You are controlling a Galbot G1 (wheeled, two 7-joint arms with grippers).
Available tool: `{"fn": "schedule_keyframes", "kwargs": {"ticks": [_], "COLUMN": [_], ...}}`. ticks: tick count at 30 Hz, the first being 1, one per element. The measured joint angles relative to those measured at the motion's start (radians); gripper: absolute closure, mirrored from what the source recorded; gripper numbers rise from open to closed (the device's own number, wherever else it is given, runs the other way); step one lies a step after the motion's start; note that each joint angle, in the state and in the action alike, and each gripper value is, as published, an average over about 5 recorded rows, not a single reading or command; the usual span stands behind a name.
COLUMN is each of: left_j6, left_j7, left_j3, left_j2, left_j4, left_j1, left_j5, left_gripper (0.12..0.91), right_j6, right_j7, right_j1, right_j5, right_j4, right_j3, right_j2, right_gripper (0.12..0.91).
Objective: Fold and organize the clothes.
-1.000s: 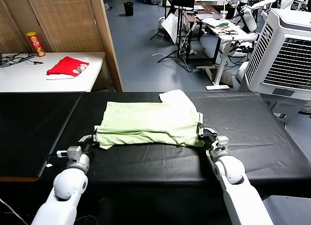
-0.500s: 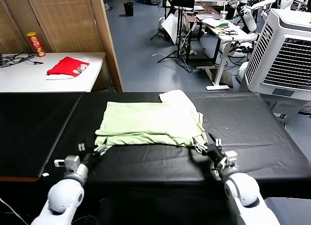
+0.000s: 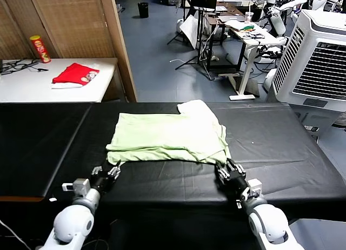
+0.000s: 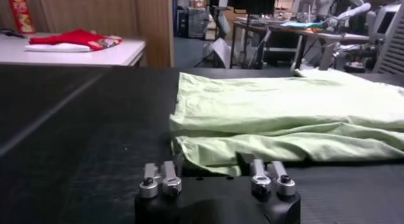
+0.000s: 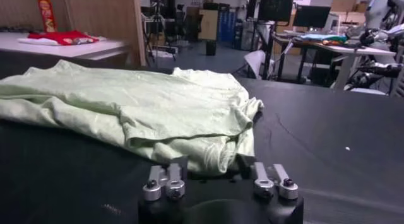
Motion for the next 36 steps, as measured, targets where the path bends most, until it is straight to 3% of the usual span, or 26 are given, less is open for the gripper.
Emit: {"fn": "schedule_keyframes", "kwargs": {"ticks": [2, 5, 10, 22, 25, 30, 33, 36], "left_j6": [-0.003, -0.014, -0.035, -0.042, -0.031, 0.002, 0.015, 0.02], "left_j7": [0.003, 0.003, 0.004, 0.008, 0.007, 0.0, -0.009, -0.021], "left_j3": [0.002, 0.004, 0.005, -0.034, -0.053, -0.088, -0.111, -0.136], "left_j2": [0.007, 0.022, 0.073, 0.229, 0.242, 0.245, 0.242, 0.242], "left_j4": [0.004, 0.002, -0.028, -0.166, -0.202, -0.258, -0.291, -0.326], "left_j1": [0.001, 0.009, 0.037, 0.194, 0.25, 0.347, 0.402, 0.453], "left_j5": [0.016, 0.06, 0.11, 0.118, 0.12, 0.121, 0.119, 0.115], "left_gripper": [0.839, 0.902, 0.904, 0.904, 0.904, 0.874, 0.75, 0.583], "right_j6": [-0.029, -0.078, -0.125, -0.159, -0.165, -0.174, -0.177, -0.169], "right_j7": [0.012, 0.028, 0.044, 0.063, 0.059, 0.056, 0.046, 0.032], "right_j1": [-0.007, -0.026, -0.079, -0.259, -0.301, -0.364, -0.385, -0.377], "right_j5": [0.017, 0.045, 0.055, 0.042, 0.037, 0.028, 0.027, 0.051], "right_j4": [0.016, 0.052, 0.118, 0.242, 0.276, 0.339, 0.387, 0.427], "right_j3": [0.009, 0.026, 0.052, 0.085, 0.096, 0.116, 0.134, 0.157], "right_j2": [-0.007, -0.024, -0.034, 0.009, 0.014, 0.012, 0.013, 0.01], "right_gripper": [0.897, 0.899, 0.9, 0.882, 0.782, 0.505, 0.344, 0.249]}}
